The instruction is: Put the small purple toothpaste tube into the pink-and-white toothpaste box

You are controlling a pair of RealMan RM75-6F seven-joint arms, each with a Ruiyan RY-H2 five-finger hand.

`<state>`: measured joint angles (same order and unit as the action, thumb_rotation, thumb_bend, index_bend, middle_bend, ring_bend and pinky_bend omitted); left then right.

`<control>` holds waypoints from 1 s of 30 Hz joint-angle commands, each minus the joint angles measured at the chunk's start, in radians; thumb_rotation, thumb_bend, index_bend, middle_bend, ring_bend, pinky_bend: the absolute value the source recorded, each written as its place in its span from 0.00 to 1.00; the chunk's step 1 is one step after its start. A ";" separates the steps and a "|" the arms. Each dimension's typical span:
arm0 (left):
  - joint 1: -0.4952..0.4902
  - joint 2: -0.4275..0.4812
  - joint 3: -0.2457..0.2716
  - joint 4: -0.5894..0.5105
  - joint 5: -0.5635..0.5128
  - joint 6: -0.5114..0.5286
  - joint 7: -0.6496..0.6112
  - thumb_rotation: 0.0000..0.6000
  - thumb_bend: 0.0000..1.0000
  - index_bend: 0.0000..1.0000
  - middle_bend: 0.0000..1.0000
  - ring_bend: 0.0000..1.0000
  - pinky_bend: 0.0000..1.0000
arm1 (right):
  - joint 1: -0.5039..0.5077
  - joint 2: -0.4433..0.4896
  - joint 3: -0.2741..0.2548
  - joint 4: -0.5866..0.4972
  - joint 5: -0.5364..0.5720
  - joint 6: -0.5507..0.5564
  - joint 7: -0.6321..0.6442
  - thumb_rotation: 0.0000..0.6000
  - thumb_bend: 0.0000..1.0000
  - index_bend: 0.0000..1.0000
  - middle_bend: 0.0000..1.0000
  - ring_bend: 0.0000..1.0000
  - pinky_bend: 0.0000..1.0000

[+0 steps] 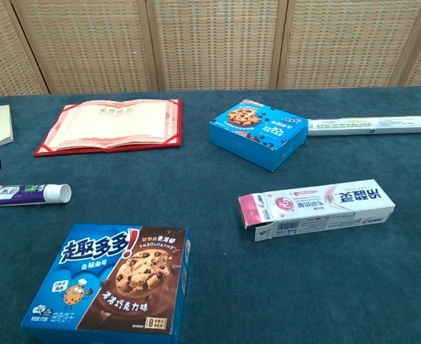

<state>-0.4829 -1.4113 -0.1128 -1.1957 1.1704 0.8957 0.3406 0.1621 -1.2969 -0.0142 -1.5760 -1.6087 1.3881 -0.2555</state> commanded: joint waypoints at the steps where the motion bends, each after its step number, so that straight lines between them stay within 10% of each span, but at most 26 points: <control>1: -0.011 -0.018 -0.002 0.009 -0.020 -0.008 0.016 1.00 0.31 0.31 0.19 0.07 0.16 | 0.000 0.000 0.000 0.000 -0.001 0.001 0.001 1.00 0.18 0.00 0.00 0.00 0.00; 30: -0.053 -0.074 0.017 0.021 -0.085 -0.025 0.085 1.00 0.31 0.36 0.25 0.11 0.18 | -0.001 0.005 0.000 -0.002 -0.006 0.011 0.009 1.00 0.18 0.00 0.00 0.00 0.00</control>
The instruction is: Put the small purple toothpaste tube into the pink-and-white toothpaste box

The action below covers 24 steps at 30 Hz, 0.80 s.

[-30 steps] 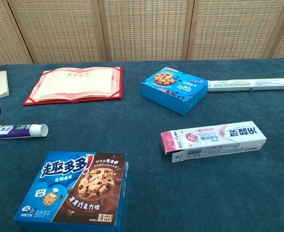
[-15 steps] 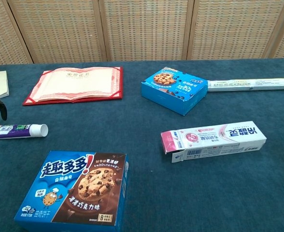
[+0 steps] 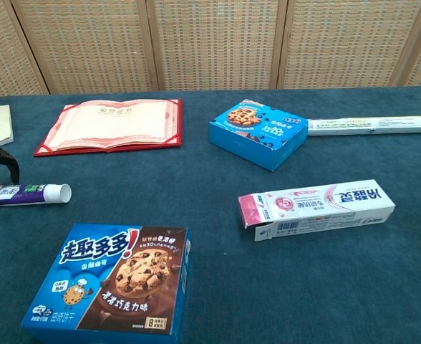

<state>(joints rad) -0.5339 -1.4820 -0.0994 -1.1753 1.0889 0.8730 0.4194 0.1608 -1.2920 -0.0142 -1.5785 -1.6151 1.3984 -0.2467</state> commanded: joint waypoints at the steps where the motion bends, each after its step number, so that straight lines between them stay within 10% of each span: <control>1: -0.002 -0.004 0.005 0.000 -0.004 -0.001 0.008 1.00 0.31 0.36 0.25 0.11 0.18 | 0.000 0.000 0.000 0.000 0.000 0.000 0.001 1.00 0.18 0.00 0.00 0.00 0.00; 14: -0.008 -0.025 0.015 0.020 -0.025 -0.002 0.018 1.00 0.31 0.41 0.29 0.13 0.20 | 0.000 -0.001 0.000 0.003 -0.001 0.001 0.004 1.00 0.18 0.00 0.00 0.00 0.00; 24: -0.004 -0.045 0.016 0.042 0.008 0.035 -0.014 1.00 0.39 0.66 0.48 0.31 0.32 | 0.001 -0.005 0.001 0.007 0.000 0.001 0.005 1.00 0.18 0.00 0.00 0.00 0.00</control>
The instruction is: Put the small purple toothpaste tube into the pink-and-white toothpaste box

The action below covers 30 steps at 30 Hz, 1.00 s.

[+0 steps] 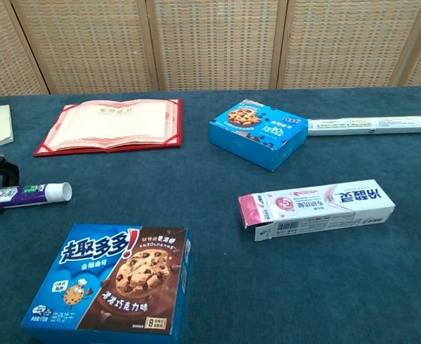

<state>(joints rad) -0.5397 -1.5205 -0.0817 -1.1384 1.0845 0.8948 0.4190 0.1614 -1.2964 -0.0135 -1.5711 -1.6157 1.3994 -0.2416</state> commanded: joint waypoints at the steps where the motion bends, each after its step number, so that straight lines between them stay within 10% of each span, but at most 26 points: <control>1: 0.003 -0.009 -0.002 0.007 0.017 0.018 -0.020 1.00 0.40 0.67 0.50 0.32 0.33 | 0.000 0.000 0.000 0.000 0.001 -0.001 0.000 1.00 0.18 0.00 0.00 0.00 0.00; 9: 0.009 -0.028 -0.004 0.035 0.095 0.082 -0.095 1.00 0.47 0.83 0.62 0.42 0.40 | -0.001 0.001 0.001 0.000 0.002 0.002 0.004 1.00 0.18 0.00 0.00 0.00 0.00; 30: 0.009 0.077 0.009 -0.040 0.255 0.176 -0.204 1.00 0.47 0.86 0.64 0.44 0.41 | 0.011 0.005 0.006 -0.028 0.017 -0.025 -0.025 1.00 0.18 0.00 0.00 0.00 0.00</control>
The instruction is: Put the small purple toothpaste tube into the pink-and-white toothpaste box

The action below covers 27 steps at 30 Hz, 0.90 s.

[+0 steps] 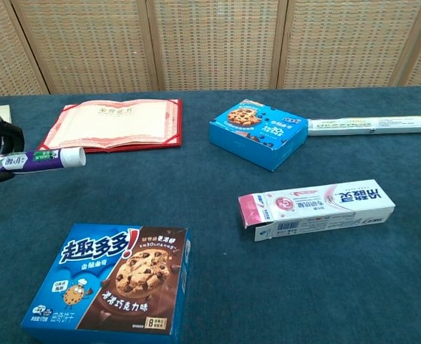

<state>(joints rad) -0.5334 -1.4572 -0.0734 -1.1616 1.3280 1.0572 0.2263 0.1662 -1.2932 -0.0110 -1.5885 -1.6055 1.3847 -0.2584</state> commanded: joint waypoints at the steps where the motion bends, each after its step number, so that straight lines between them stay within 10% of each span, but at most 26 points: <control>1: 0.004 0.020 0.001 -0.024 0.017 0.019 -0.015 1.00 0.47 0.86 0.64 0.44 0.41 | 0.011 0.004 0.006 -0.020 0.010 -0.018 -0.016 1.00 0.18 0.00 0.00 0.00 0.00; 27: 0.014 0.113 -0.005 -0.136 0.067 0.072 -0.028 1.00 0.47 0.86 0.64 0.44 0.41 | 0.352 -0.091 0.170 -0.214 0.470 -0.442 -0.405 1.00 0.18 0.00 0.00 0.00 0.00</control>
<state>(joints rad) -0.5195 -1.3460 -0.0780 -1.2964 1.3952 1.1291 0.1973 0.4830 -1.3473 0.1452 -1.8147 -1.1834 0.9665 -0.6217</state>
